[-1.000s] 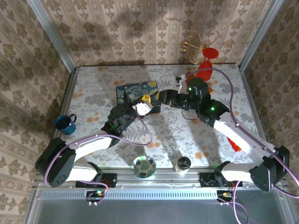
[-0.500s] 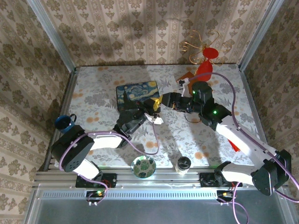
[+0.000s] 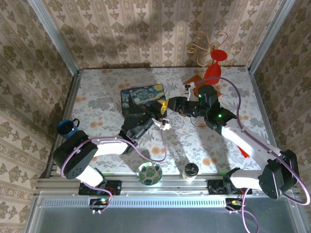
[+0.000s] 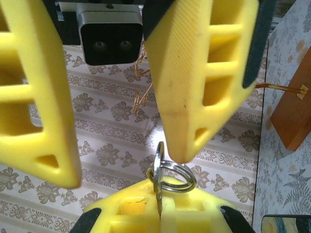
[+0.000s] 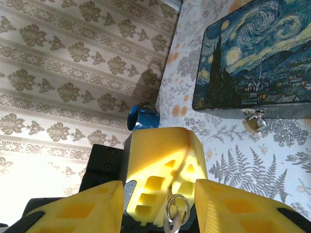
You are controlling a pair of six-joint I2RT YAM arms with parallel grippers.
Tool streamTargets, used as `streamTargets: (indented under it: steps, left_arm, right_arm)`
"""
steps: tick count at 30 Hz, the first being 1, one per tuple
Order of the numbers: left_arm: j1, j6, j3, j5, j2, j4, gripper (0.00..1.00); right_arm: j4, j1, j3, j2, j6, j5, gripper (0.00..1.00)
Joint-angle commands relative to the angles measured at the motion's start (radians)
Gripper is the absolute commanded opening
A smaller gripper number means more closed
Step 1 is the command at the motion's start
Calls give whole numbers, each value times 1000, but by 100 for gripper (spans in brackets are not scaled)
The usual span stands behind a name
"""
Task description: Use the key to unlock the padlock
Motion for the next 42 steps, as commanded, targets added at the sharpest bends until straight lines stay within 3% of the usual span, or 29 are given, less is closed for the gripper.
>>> streamTargets:
  steps: [1,9,22,26,29,30,33,34,38,42]
  left_arm:
    - [-7,31,25,-24,-29,33,0]
    - [-6,21,28,-44,-30,33,0]
    - [-7,7,40,-66,-28,33,0]
    - [-8,-11,45,-80,-27,34,0]
    - [-6,-53,40,-82,-44,32,1]
    - [-6,-68,34,-79,-55,32,17]
    - [-8,-131,-16,-53,-113,29,84]
    - [-10,-178,-39,-52,-146,27,100]
    - [-11,-480,-127,-119,-312,-16,100]
    - [12,-804,-130,-105,-567,-407,100]
  right_arm:
    - [38,-3,-14,2,10,-29,43]
    - [35,-3,-31,3,21,1,38]
    - [111,6,-44,35,54,-25,20]
    - [115,8,-38,43,56,-30,2]
    - [109,7,-38,36,49,-18,0]
    - [106,5,-39,32,44,-11,0]
    - [103,-3,-40,16,16,7,0]
    - [107,-7,-41,9,4,12,0]
    - [157,-30,-53,-8,-15,10,0]
    - [195,-41,-52,-15,-57,-32,0]
